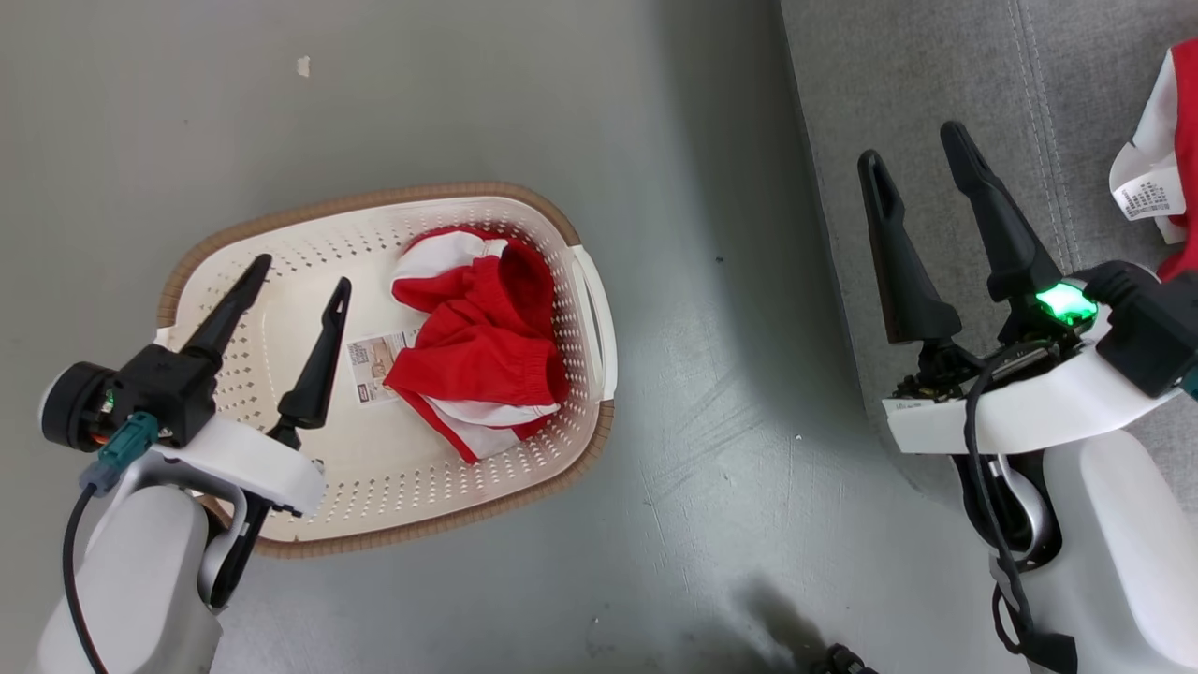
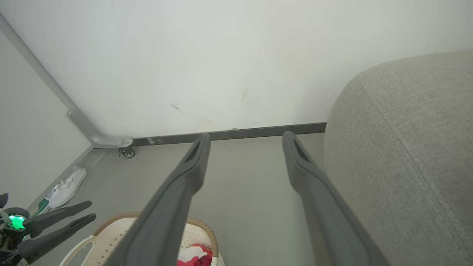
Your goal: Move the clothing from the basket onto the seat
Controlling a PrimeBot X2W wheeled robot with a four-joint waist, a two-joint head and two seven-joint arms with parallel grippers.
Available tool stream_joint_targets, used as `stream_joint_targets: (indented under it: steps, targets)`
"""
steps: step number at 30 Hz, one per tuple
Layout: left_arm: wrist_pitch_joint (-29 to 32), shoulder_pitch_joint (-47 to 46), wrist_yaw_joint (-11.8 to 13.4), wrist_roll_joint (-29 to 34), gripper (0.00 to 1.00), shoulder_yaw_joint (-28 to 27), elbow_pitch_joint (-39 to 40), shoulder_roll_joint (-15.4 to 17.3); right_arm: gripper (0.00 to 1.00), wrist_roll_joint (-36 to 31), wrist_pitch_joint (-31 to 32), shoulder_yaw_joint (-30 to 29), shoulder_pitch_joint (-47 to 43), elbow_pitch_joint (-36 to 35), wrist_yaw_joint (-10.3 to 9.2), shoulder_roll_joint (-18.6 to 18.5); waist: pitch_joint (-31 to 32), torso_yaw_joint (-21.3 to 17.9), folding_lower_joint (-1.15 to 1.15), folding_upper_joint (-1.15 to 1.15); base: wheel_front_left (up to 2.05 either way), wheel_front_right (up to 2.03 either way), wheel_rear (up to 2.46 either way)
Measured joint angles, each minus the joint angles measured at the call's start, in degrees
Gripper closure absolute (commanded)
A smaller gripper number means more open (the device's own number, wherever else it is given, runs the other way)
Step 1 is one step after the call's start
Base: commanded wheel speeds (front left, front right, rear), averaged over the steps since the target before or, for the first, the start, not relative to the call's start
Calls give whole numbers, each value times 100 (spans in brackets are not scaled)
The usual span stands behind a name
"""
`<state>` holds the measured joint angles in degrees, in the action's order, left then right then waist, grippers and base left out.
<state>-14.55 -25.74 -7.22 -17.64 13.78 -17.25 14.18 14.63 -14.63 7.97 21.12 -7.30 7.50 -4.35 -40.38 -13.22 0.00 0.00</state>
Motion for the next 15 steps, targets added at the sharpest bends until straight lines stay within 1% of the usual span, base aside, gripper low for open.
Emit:
stream_joint_targets:
  steps: [9,13,15]
  targets:
    - [0,-148,0,0,0,192,-242,112,0,0,0,-59,130,-127,0,52,-297,-117,0,0,0,0,0]
    - [0,-312,0,34,0,445,-410,250,0,0,0,-94,321,-183,0,71,-416,-180,0,0,0,0,0]
    - [1,-354,0,67,0,560,-480,250,0,0,0,-100,352,-186,0,77,-472,-214,0,0,0,0,0]
